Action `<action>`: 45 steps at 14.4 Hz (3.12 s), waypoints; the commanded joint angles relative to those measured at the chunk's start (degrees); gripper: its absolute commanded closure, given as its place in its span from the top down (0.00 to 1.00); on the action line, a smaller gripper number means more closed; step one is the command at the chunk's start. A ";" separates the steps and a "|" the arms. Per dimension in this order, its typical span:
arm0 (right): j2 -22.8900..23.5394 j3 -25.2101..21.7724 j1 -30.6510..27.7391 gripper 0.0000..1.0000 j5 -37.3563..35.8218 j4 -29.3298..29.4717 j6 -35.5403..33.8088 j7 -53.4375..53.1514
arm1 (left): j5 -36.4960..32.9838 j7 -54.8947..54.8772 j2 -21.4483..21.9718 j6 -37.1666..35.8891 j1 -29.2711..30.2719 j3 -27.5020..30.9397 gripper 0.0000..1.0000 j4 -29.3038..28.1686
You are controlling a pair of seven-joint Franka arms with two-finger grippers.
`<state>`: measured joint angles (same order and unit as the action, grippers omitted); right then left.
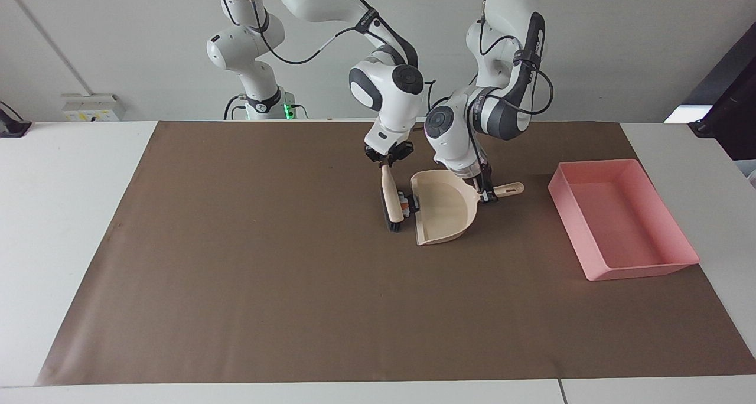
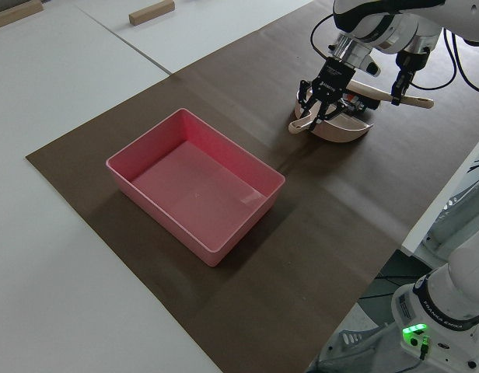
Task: Clean e-waste and dump in bin
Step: 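Lift the brush with the right gripper toward the dustpan beside the parts, then sweep the electronic parts into the dustpan with the brush in the right gripper, then tip the dustpan into the bin with the left gripper while the right gripper returns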
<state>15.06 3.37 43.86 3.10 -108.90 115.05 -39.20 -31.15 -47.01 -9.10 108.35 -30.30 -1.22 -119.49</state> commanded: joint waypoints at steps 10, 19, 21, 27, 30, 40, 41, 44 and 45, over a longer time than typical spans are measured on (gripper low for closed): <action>-2.65 -0.20 0.00 0.00 22.21 -1.40 12.14 12.57 | -0.93 0.96 -0.04 0.98 -0.37 0.43 0.00 -0.30; -17.07 -0.29 -10.71 0.00 5.09 -4.22 -10.34 8.60 | 1.86 -2.01 2.94 8.99 3.41 0.25 0.00 -4.26; -19.27 -0.29 -15.45 0.00 0.61 -4.13 -15.54 13.07 | 5.03 -7.11 5.57 8.81 4.89 0.34 0.00 -4.08; -20.59 -0.20 -36.17 0.00 -3.98 -6.05 -17.50 27.73 | 12.32 -22.39 10.41 3.64 12.80 0.60 0.00 0.39; -22.00 -0.20 -45.94 0.00 -3.98 -12.02 -10.31 35.56 | 16.11 -32.41 11.21 -1.02 19.38 0.87 0.00 5.66; -23.14 -0.38 -58.70 0.00 -1.78 -29.53 13.09 51.93 | 16.65 -50.27 6.90 0.80 44.34 0.96 0.00 17.19; -23.06 -0.29 -59.32 0.00 -1.61 -29.97 13.10 53.51 | 16.64 -51.68 6.90 2.47 46.72 0.96 0.00 17.19; -22.97 -0.29 -59.33 0.01 -1.52 -30.15 13.36 53.79 | 16.12 -52.74 6.55 6.25 49.90 1.31 0.00 16.84; -22.53 -0.38 -59.42 0.01 -1.52 -30.23 13.97 53.87 | 14.20 -52.75 6.20 6.96 49.90 1.39 0.00 16.84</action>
<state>-6.14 2.22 -14.55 0.09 -137.54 127.28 12.84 -15.94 -99.09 -1.98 113.94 19.47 0.43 -103.88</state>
